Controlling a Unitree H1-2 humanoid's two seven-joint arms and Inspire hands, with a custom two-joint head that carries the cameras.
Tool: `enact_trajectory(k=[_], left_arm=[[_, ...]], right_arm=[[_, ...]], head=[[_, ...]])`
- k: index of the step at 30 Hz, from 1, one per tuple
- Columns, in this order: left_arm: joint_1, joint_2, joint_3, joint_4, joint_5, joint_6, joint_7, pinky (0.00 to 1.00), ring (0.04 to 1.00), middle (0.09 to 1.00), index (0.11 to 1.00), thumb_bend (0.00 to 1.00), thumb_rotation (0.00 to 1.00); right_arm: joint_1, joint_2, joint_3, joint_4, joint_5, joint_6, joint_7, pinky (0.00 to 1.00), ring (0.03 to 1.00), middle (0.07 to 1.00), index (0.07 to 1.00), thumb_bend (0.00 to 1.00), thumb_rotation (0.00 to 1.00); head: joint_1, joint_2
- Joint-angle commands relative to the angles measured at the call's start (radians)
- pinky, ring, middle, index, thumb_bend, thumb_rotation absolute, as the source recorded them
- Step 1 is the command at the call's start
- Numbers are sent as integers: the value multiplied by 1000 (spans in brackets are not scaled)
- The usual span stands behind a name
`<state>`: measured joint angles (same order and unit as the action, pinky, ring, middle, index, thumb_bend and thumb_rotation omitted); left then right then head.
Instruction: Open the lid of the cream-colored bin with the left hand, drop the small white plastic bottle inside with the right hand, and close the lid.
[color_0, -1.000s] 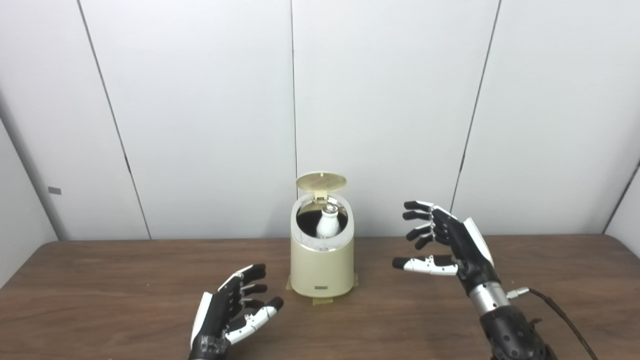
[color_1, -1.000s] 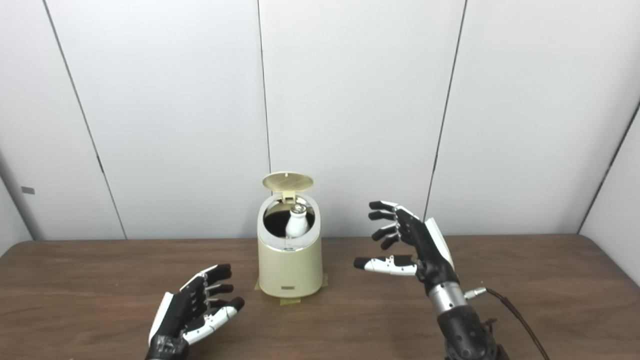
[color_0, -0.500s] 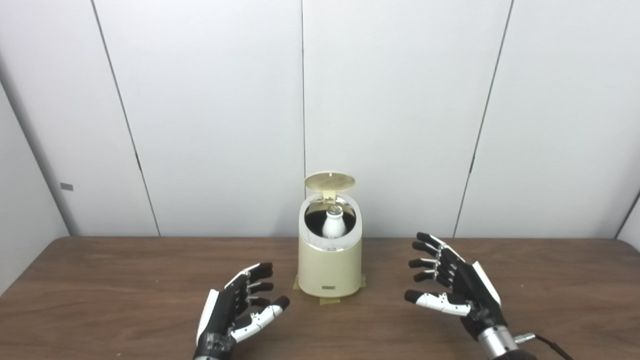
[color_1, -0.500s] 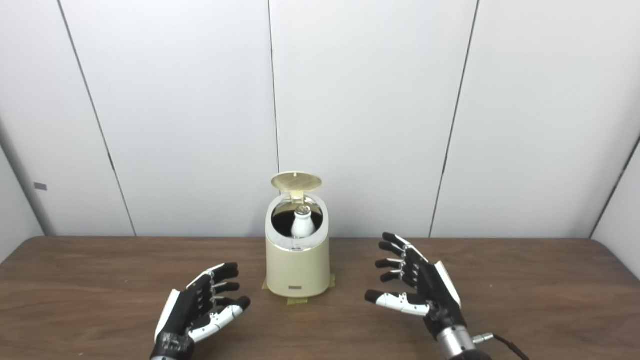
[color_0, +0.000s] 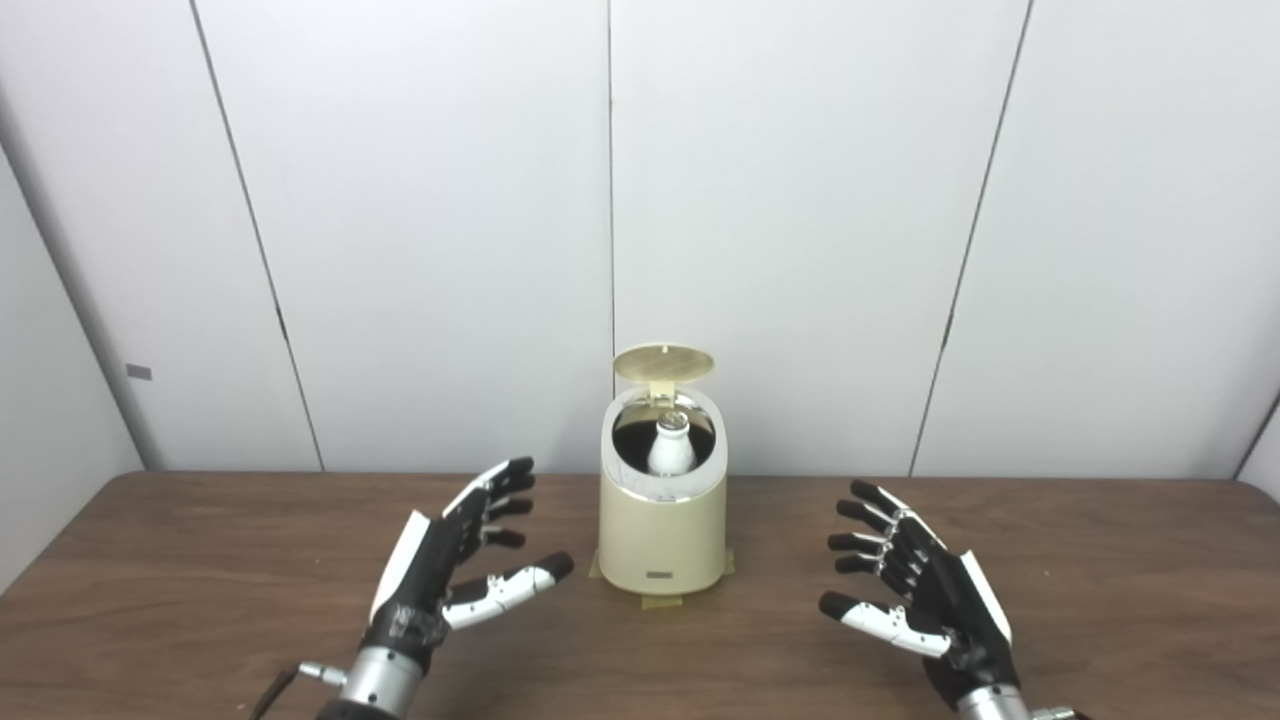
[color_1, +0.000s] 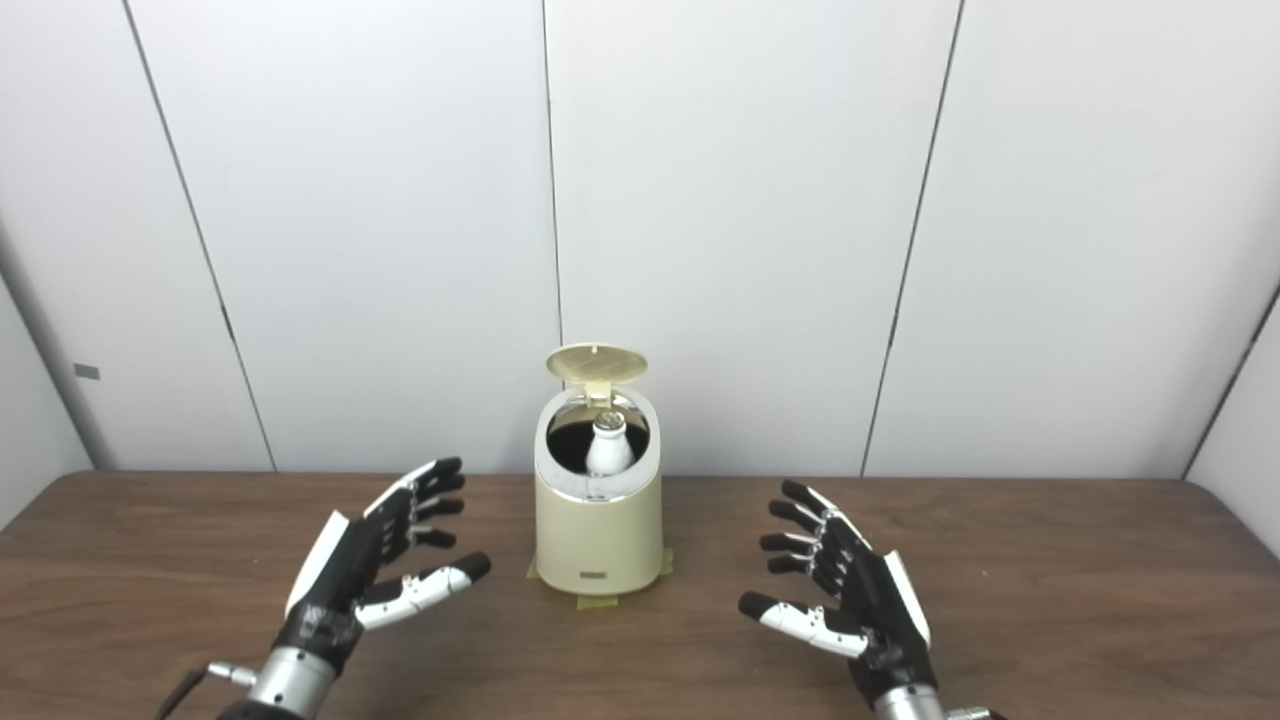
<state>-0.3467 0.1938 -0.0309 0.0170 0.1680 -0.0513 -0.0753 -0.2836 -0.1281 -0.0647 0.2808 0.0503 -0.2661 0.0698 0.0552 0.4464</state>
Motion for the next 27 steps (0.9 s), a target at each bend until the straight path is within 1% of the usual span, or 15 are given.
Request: enact_trajectory(k=[1,5,7,8,9,11,12,15,19,20,22,24,27], left_arm=[[-105,9,-14,-38,34,-4,1,695,838,878,904,850,373],[-195,14,-32,-18,82,21,2,688,860,889,900,851,352],[-243,13,-39,-3,87,36,-6,713,880,906,902,845,335],[-267,11,-43,5,88,49,-10,741,894,918,908,840,326],[-286,11,-47,11,95,59,-13,756,902,925,914,842,331],[-329,10,-59,30,115,75,-16,740,902,933,920,851,355],[-349,10,-64,44,118,75,-20,733,900,934,918,858,357],[-397,12,-83,98,131,59,-25,768,906,938,913,876,363],[-458,30,-129,169,202,46,-28,768,926,953,916,899,395],[-470,35,-142,182,221,49,-32,781,938,958,922,898,408],[-493,46,-168,209,260,46,-36,852,984,989,954,891,428],[-512,54,-188,236,284,36,-42,897,997,998,989,896,432],[-530,67,-214,263,308,23,-55,900,1000,1000,994,906,435]], right_arm=[[-24,-5,-12,-31,8,-19,-10,621,701,804,848,872,266],[-18,-9,-7,-41,-1,-20,-6,604,697,803,843,854,262],[-13,-8,-5,-53,-9,-11,-10,611,697,806,842,850,264],[-12,-8,-4,-55,-11,-9,-10,610,697,809,842,851,268],[-12,-8,-4,-55,-11,-9,-10,604,695,810,842,853,269],[-11,-7,-4,-56,-11,-9,-10,605,689,806,840,856,267],[-11,-7,-5,-56,-9,-8,-9,612,688,805,840,857,267],[-12,-5,-5,-57,-7,-9,-8,605,686,799,832,858,267],[-11,-2,-6,-63,4,-9,-4,609,681,789,824,866,264],[-10,0,-6,-73,3,-2,-6,606,680,788,822,866,263],[-6,1,-4,-89,0,10,-8,601,677,787,818,861,267],[-4,2,-5,-95,0,15,-9,606,676,790,816,850,261],[-5,4,-6,-93,1,9,-9,584,666,789,816,845,249]], head=[[-1,0],[-3,-2],[-3,-2],[-3,-2],[-3,-2],[-3,-5],[-3,-6],[-5,-8],[-13,-6],[-14,-5],[-16,-4],[-18,-4],[-21,-4]])
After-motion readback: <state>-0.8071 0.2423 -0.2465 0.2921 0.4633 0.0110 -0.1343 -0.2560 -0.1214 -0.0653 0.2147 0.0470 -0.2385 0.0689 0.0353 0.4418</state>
